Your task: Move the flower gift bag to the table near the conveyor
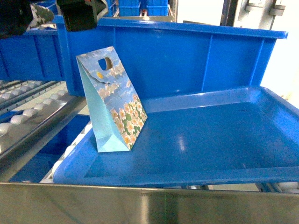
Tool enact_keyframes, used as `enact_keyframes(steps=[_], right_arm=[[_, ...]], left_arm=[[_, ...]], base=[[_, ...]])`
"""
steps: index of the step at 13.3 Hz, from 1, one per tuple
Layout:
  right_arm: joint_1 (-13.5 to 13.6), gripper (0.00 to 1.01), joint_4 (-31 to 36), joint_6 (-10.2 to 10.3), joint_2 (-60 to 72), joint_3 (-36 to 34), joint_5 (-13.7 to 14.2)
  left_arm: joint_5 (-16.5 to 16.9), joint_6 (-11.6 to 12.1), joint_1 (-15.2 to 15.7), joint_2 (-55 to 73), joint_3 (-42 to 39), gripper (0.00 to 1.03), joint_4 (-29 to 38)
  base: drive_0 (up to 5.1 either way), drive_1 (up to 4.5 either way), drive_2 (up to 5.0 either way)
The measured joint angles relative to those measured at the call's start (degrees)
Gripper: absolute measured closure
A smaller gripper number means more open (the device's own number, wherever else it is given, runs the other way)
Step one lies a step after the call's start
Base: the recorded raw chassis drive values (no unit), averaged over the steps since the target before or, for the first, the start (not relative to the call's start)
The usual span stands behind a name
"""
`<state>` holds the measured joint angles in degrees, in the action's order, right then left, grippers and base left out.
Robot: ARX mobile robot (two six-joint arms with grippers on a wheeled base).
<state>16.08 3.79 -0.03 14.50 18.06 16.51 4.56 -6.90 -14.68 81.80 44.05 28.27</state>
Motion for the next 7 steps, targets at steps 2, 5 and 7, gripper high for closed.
enact_keyframes(steps=[2, 5, 7], right_arm=[[0.0, 0.99, 0.0, 0.0, 0.0, 0.0, 0.0], [0.0, 0.99, 0.0, 0.0, 0.0, 0.0, 0.0], [0.0, 0.99, 0.02, 0.0, 0.0, 0.0, 0.0]], left_arm=[[1.51, -3.45, 0.57, 2.6, 0.52, 0.05, -3.43], [5.66, -5.22, 1.46, 6.34, 2.25, 0.05, -5.86], [7.37, -5.14, 0.72, 8.61, 5.46, 0.05, -7.54]], base=[[0.0, 0.0, 0.0], [0.0, 0.0, 0.0], [0.0, 0.0, 0.0]])
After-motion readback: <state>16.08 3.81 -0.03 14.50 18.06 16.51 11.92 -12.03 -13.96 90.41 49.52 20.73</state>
